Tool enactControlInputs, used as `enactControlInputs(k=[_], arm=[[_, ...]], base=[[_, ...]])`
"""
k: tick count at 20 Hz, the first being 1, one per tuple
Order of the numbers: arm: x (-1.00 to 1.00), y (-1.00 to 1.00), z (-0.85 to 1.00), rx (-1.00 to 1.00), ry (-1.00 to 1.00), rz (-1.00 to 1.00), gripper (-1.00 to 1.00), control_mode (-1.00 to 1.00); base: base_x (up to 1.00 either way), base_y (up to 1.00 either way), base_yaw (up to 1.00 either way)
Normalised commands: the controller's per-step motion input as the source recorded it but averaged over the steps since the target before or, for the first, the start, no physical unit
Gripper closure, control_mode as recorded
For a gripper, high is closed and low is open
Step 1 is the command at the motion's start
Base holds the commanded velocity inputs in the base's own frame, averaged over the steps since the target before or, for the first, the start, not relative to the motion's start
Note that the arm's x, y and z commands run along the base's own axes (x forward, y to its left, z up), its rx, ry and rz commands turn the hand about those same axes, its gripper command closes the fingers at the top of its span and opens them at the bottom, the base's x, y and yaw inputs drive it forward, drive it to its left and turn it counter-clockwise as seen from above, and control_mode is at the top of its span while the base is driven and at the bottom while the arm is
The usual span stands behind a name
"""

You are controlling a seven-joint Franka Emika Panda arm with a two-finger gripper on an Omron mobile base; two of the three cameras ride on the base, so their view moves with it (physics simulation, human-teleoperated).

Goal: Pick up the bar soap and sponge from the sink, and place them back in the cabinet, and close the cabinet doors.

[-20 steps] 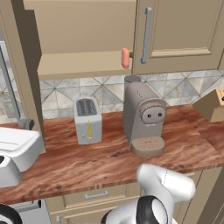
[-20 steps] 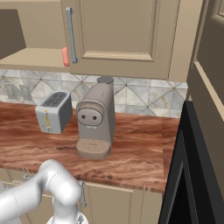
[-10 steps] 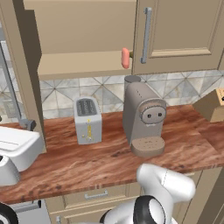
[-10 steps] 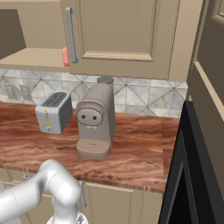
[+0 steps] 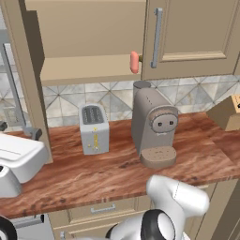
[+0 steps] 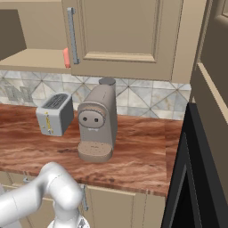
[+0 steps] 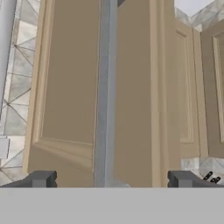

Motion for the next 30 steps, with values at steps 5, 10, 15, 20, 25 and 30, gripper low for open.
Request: enactControlInputs(k=[5,10,15,20,25,30], arm=[[0.28,-0.03,-0.08,0.00,0.00,-0.04,-1.00,-1.00],[0.28,-0.05,-0.08,0.00,0.00,-0.04,-1.00,-1.00],[0.31,-0.14,-0.07,0.00,0.00,-0.04,-1.00,-1.00],[0.34,-0.18,-0.09,0.00,0.00,-0.02,-1.00,-1.00],[0.34,-0.22,-0.13,0.00,0.00,-0.01,-1.00,-1.00],[0.33,-0.19,-0.16,0.00,0.00,-0.01,-1.00,-1.00]], base=[[0.00,0.00,0.00],[0.00,0.00,0.00],[0.00,0.00,0.00],[0.00,0.00,0.00],[0.00,0.00,0.00],[0.00,0.00,0.00]])
